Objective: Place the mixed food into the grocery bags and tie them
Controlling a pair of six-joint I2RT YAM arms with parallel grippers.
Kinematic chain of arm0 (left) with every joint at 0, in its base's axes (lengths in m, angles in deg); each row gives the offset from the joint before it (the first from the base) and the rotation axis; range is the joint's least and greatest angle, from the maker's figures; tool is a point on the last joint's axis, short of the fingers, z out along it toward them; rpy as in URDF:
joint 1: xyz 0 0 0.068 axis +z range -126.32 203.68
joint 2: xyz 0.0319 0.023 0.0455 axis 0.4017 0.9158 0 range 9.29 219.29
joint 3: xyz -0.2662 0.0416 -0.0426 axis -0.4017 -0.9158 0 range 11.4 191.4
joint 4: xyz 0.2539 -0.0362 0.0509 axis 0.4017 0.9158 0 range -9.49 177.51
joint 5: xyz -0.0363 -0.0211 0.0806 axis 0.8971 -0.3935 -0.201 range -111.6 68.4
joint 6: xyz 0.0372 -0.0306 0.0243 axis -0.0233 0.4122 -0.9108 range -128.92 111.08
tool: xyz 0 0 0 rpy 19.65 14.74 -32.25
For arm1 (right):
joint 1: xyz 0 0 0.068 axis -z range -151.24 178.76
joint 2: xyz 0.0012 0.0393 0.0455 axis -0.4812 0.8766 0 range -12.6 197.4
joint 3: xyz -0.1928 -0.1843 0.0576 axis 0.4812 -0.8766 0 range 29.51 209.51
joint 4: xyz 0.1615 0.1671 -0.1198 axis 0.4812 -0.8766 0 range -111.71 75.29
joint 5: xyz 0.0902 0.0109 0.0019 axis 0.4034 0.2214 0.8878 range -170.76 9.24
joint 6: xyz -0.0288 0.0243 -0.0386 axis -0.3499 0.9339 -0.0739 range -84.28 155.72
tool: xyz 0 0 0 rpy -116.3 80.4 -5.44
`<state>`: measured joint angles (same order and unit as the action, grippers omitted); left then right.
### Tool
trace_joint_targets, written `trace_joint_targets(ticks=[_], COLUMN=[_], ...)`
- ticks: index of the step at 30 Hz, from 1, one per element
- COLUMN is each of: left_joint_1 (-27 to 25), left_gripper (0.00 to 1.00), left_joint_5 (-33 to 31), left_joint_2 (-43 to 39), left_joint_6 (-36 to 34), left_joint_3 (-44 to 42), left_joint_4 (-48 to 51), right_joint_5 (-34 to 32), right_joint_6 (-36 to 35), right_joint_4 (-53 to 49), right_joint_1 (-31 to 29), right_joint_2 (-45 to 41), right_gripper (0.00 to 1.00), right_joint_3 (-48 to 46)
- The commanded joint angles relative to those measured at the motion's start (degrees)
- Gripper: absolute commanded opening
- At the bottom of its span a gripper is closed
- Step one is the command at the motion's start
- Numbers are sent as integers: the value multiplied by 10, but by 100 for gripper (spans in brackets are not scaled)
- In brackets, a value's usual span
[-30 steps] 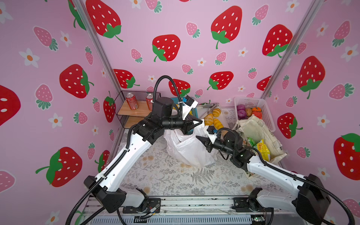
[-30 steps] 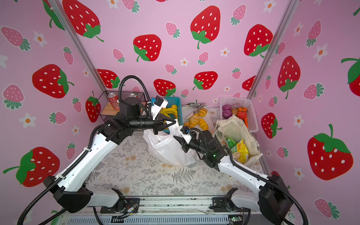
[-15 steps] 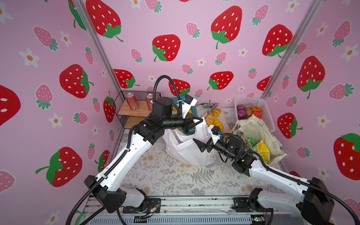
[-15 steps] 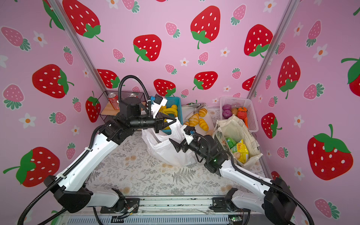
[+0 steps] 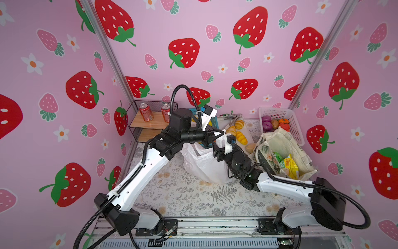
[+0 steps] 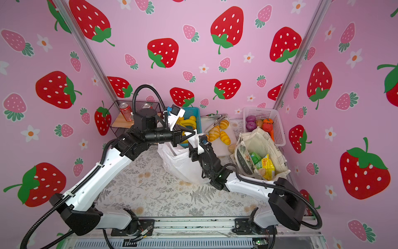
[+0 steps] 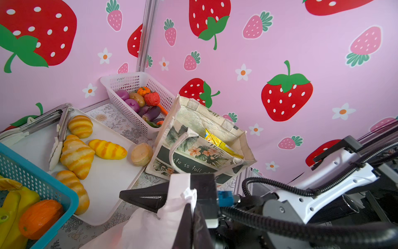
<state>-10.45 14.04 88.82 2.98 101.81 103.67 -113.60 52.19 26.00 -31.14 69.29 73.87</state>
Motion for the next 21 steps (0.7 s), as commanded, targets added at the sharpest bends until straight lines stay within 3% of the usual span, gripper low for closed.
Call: trace_joint_targets(ticks=[1,5,7,10,12,17,21], left_joint_1=[-1,-1,-1,0,2,6,8], left_gripper=[0,0,0,0,0,0,0], left_joint_5=[2,-10,-17,-21,-21,-19,-15], left_joint_2=[-8,-8,-7,-7,-7,-9,-11], left_joint_6=[2,-6,-9,-10,-11,-13,-12], left_joint_3=[2,4,2,4,4,6,6], left_joint_4=[-23,-18,-15,-13,-13,-12,-14], right_joint_5=[-62,-11,24,93,149,284,428], right_joint_6=[59,35,11,-28,-51,-92,-123], right_joint_4=[27,44,47,38,17,-39,-87], right_joint_1=[-2,-1,-1,4,9,33,84], right_joint_2=[15,-4,-20,-51,-80,-151,-182], right_gripper=[63,62,70,92,100,100,100], right_joint_3=[-46,-61,-61,-62,-65,-66,-49])
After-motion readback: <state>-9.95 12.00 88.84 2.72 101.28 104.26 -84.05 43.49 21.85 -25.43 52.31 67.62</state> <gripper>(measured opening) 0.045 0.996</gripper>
